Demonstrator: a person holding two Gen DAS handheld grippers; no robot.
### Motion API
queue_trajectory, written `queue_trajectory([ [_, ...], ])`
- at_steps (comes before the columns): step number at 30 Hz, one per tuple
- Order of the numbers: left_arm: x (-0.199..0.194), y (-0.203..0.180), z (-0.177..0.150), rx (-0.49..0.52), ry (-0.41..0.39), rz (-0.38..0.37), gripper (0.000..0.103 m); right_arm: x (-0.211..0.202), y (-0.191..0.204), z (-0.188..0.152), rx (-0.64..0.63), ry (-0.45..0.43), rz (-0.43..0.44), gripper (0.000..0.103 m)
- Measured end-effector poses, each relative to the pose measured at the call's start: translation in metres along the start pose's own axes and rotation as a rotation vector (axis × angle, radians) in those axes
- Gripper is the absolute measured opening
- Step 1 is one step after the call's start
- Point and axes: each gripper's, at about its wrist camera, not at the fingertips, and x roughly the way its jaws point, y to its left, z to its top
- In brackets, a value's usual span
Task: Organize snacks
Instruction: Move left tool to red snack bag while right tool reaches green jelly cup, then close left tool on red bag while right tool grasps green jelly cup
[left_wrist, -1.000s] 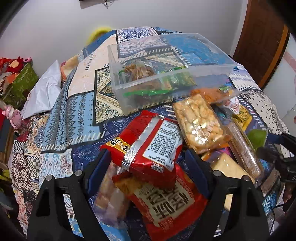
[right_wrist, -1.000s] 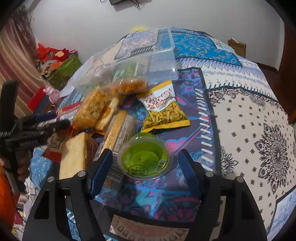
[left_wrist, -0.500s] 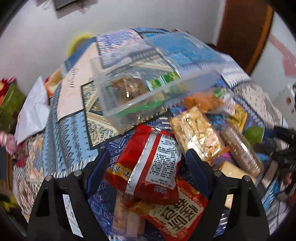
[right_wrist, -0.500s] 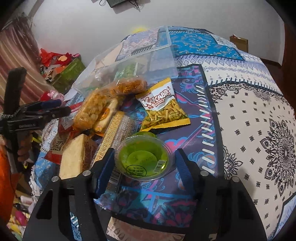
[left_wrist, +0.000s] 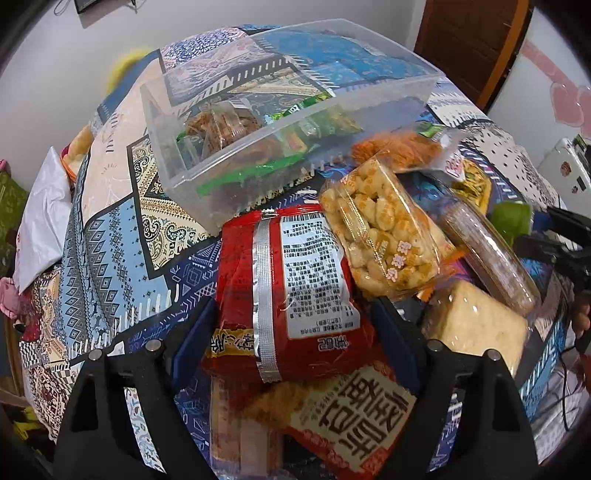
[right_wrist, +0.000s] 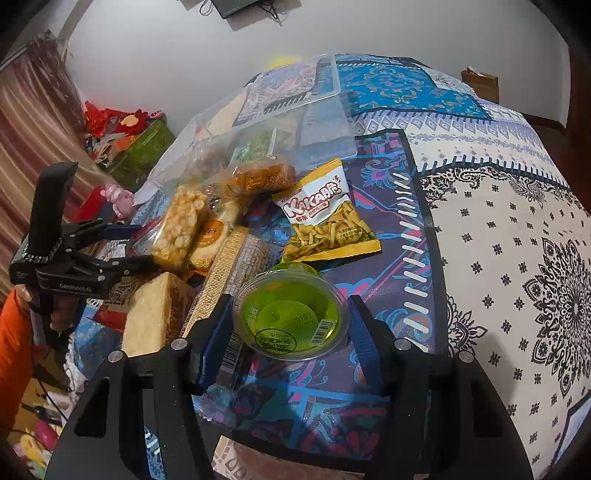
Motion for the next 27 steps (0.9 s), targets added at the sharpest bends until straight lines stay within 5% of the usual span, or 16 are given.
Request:
queue_trajectory([
  [6,0.011,0.014,0.01,-0.062,0.005,-0.029,0.084,-0.004,-0.003,-0.001,0.015,-0.001,0.011,0.057],
  [13,0.021,0.019,0.01,-0.128,-0.015,-0.069,0.072,-0.015,-0.005,0.002,0.019,-0.027,-0.007,0.057],
  [27,-0.049,0.017,-0.02,-0.165,-0.161,0.026,0.07,-0.043,0.01,0.031,-0.026,-0.13,-0.035,0.057],
])
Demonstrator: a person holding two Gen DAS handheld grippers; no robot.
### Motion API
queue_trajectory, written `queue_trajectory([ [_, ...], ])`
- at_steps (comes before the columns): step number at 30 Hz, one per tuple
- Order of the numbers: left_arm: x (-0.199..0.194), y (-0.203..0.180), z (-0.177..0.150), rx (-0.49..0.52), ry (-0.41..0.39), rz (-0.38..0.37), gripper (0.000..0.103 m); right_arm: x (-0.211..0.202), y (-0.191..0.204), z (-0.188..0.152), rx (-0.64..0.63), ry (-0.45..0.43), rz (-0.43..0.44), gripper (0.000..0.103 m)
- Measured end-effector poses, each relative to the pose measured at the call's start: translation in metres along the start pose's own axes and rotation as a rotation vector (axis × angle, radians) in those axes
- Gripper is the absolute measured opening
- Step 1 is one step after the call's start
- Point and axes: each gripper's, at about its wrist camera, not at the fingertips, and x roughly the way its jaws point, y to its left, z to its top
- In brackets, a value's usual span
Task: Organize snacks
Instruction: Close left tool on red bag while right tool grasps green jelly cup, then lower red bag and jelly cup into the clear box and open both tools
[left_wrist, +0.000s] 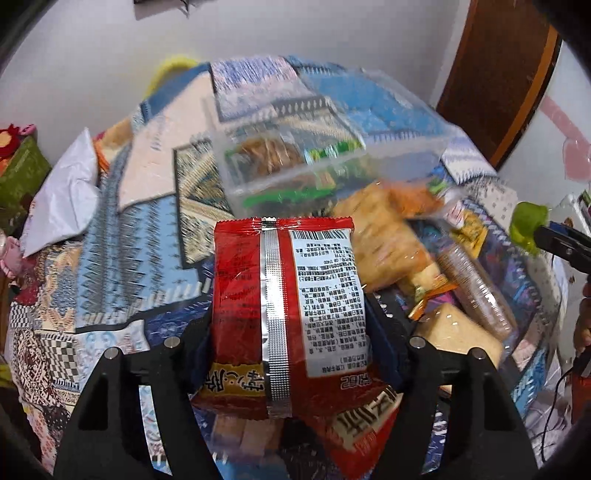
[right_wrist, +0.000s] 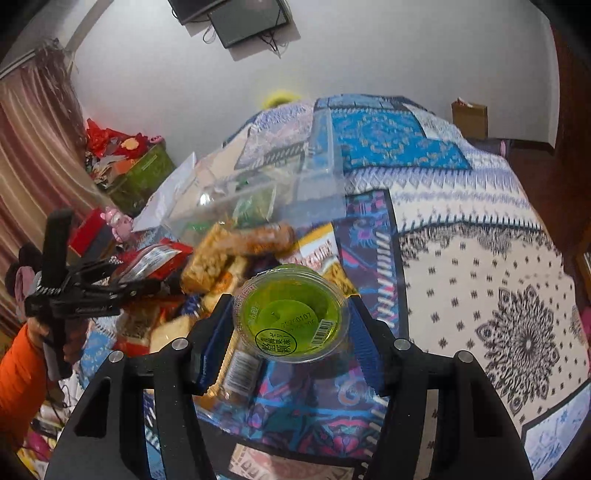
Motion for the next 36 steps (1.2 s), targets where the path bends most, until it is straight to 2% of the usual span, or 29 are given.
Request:
queue_trajectory([
  [10,-0.068,-0.007,0.026,-0.036,-0.198,0.033,0.07,-0.007,0.021,0.038,-0.043,-0.089,0.01,0.057],
  [16,-0.08,-0.009,0.049,-0.073,-0.275,0.008,0.07,-0.007,0.029,0.066,-0.063,-0.146,0.007,0.057],
  [26,-0.053,-0.01,0.09,-0.101,-0.303,-0.012,0.07,0.012,0.035,0.111,-0.102,-0.205,-0.01,0.057],
  [30,-0.033,-0.008,0.103,-0.123,-0.291,-0.033,0.07,0.031,0.034,0.124,-0.112,-0.195,-0.025,0.057],
  [36,0.008,-0.01,0.119,-0.141,-0.244,-0.051,0.07,0.07,0.024,0.131,-0.112,-0.135,-0.048,0.057],
])
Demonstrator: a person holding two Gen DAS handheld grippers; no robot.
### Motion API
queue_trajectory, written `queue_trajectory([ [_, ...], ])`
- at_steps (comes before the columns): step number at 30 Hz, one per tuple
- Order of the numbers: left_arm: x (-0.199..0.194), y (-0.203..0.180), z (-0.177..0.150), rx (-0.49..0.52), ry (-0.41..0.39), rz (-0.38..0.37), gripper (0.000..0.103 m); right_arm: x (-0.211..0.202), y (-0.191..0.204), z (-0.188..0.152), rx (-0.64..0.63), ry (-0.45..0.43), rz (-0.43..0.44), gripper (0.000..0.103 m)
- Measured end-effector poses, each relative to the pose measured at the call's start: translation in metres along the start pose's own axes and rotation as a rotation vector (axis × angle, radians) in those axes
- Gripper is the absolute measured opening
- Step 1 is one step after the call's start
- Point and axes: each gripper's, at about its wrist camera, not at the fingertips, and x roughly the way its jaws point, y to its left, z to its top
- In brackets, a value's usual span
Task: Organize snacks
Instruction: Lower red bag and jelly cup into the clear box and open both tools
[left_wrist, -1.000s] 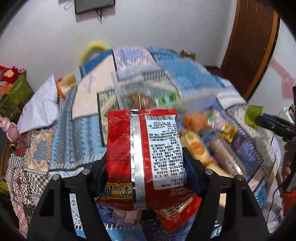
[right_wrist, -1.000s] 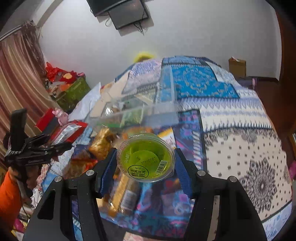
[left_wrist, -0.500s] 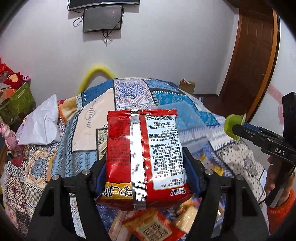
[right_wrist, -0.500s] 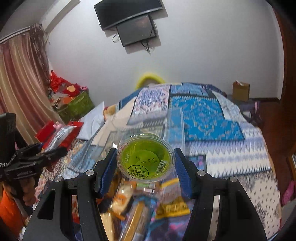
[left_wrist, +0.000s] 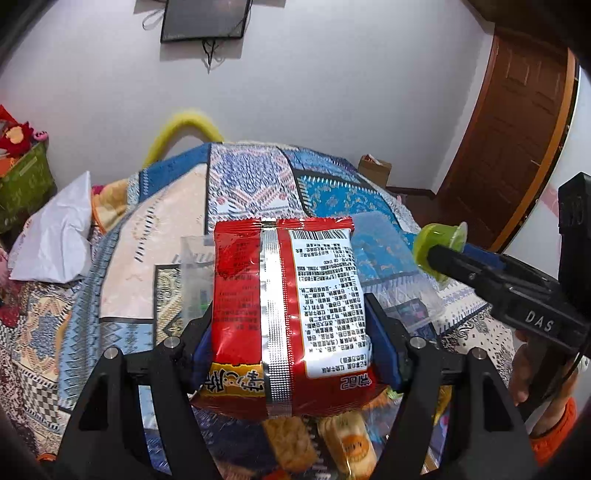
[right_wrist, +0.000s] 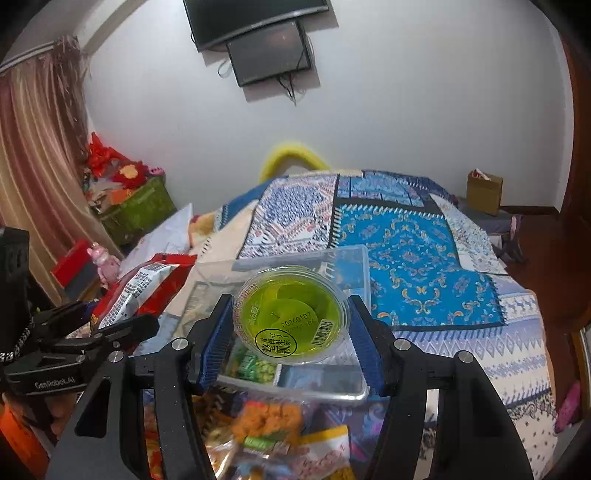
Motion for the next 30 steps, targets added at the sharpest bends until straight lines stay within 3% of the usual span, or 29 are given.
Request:
queue_trajectory([
  [9,0.062,-0.004,-0.005,-0.014,0.092,-0.013,0.07,0.044,-0.009,-0.015,-0.019,0.125,-0.014,0.057],
  [15,0.082,-0.002,-0.009,-0.029,0.138,-0.03,0.07,0.047,-0.005,-0.019,-0.059,0.15,-0.026,0.059],
  [22,0.075,-0.004,-0.01,-0.026,0.149,-0.081,0.072,0.04,-0.006,-0.015,-0.043,0.16,-0.005,0.06],
  [30,0.048,-0.01,-0.001,0.011,0.099,-0.024,0.079,0.01,-0.002,-0.012,-0.044,0.123,0.007,0.063],
])
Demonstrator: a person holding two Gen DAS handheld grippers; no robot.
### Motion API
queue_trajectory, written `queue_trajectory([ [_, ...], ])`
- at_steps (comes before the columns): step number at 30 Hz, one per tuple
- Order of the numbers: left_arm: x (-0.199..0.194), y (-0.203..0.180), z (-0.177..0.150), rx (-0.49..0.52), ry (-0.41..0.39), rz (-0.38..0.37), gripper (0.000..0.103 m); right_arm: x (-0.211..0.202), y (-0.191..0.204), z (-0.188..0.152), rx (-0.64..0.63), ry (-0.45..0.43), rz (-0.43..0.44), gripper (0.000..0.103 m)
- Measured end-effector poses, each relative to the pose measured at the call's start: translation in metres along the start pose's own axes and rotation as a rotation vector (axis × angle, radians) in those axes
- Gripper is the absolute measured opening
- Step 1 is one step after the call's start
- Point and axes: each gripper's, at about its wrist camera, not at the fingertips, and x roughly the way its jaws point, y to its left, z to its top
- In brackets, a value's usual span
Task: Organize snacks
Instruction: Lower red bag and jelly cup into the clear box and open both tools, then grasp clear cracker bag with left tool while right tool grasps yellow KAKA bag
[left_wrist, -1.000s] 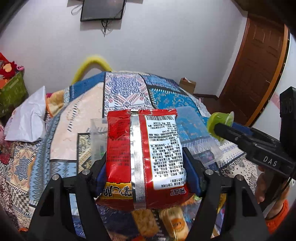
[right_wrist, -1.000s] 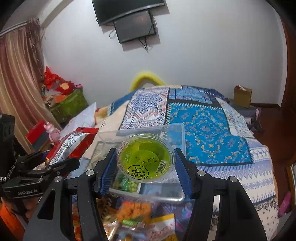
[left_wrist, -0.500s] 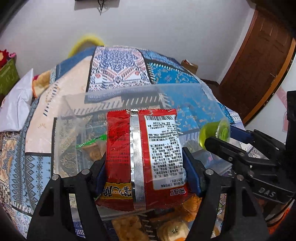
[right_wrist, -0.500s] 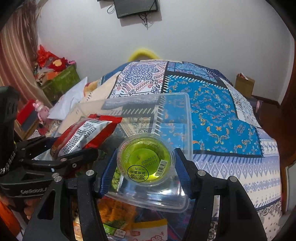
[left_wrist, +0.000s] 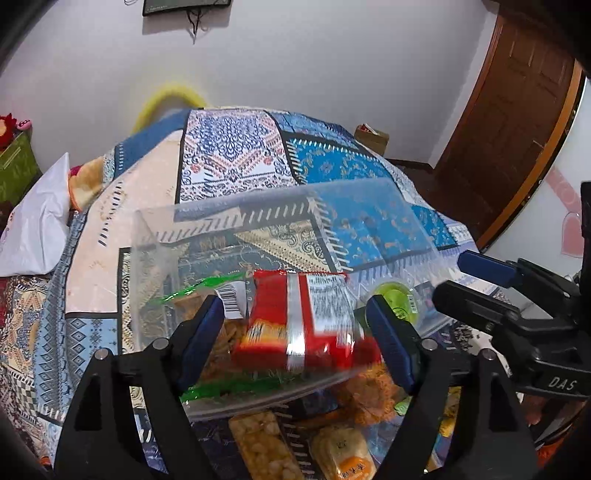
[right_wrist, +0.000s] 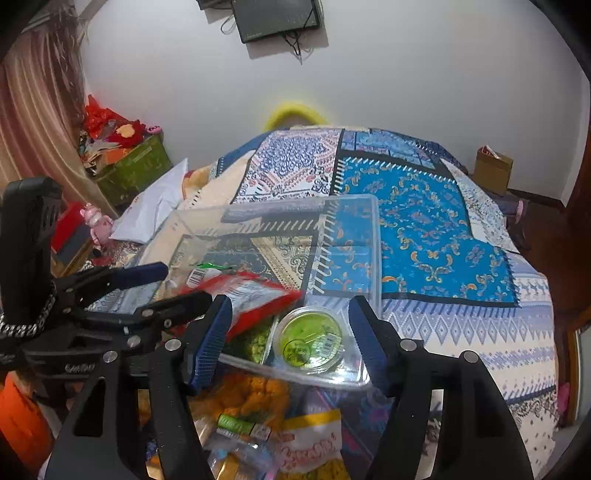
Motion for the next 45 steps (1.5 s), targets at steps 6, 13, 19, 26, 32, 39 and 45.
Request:
queue_trajectory([
  [6,-0.038,0.003,-0.006,-0.007,-0.023,0.016,0.079,-0.033,0.004,-0.004,-0.025,-0.033,-0.017,0.066],
  [13,-0.073,0.012,-0.029,0.001,-0.001,0.083,0.079,-0.062,0.007,-0.021,-0.039,-0.046,-0.049,0.069],
  [19,-0.079,0.022,-0.057,-0.017,0.048,0.091,0.079,-0.065,0.003,-0.043,-0.033,-0.004,-0.052,0.07],
  [26,-0.063,0.022,-0.088,-0.004,0.104,0.089,0.079,-0.038,-0.005,-0.082,-0.054,0.124,-0.071,0.07],
  [32,-0.039,0.017,-0.1,0.01,0.149,0.08,0.079,-0.011,-0.011,-0.098,-0.053,0.195,-0.061,0.07],
  [39,-0.019,0.017,-0.098,-0.004,0.156,0.063,0.075,0.018,-0.009,-0.101,-0.067,0.251,-0.041,0.07],
  [45,-0.002,0.013,-0.094,0.004,0.202,0.045,0.066,0.026,-0.01,-0.104,-0.07,0.243,-0.05,0.071],
])
